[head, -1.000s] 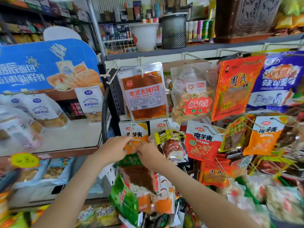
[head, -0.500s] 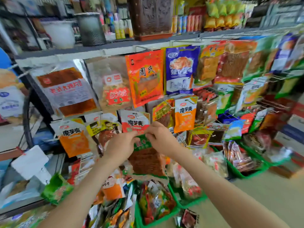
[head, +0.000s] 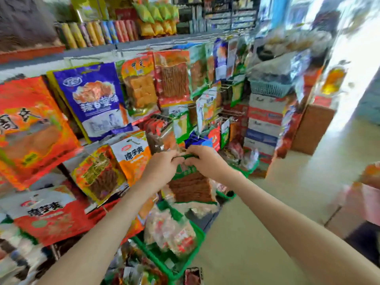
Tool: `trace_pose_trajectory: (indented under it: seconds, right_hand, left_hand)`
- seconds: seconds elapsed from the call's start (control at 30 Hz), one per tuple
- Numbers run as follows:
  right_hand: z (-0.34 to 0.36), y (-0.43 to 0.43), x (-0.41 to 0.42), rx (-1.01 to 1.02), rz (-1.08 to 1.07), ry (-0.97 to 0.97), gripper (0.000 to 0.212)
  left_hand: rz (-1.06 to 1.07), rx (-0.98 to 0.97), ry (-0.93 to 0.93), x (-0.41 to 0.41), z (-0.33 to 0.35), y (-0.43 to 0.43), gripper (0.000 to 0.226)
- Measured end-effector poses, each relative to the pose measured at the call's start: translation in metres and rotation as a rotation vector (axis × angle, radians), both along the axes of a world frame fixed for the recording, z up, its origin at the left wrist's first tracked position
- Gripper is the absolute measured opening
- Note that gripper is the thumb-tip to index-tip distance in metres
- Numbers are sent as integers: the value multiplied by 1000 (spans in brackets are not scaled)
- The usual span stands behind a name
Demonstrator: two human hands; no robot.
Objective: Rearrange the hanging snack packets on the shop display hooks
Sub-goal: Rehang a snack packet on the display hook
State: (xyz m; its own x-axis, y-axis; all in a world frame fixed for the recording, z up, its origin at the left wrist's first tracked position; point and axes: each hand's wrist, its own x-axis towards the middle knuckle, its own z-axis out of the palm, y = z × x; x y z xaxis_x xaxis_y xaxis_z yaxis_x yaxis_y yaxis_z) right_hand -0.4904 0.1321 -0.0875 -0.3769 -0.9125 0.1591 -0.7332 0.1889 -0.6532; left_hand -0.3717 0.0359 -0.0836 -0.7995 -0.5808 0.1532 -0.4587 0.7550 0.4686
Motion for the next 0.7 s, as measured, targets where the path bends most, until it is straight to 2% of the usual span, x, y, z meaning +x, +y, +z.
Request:
trace_pose_trajectory:
  seconds: [0.13, 0.23, 0.47, 0.7]
  right_hand:
    - [-5, 15, -74, -23, -142, -11, 11]
    - [-10, 17, -133, -27, -191, -10, 14]
    - [-21, 26, -307, -68, -208, -131, 2]
    - [-11, 14, -462, -140, -180, -104, 6]
  left_hand:
    - [-94, 15, -5, -86, -10, -3, 24]
    - [-106, -6, -2, -154, -15, -1, 26]
    - [-94, 12, 79, -326, -13, 15, 19]
    - [28, 56, 140, -472, -9, 1, 23]
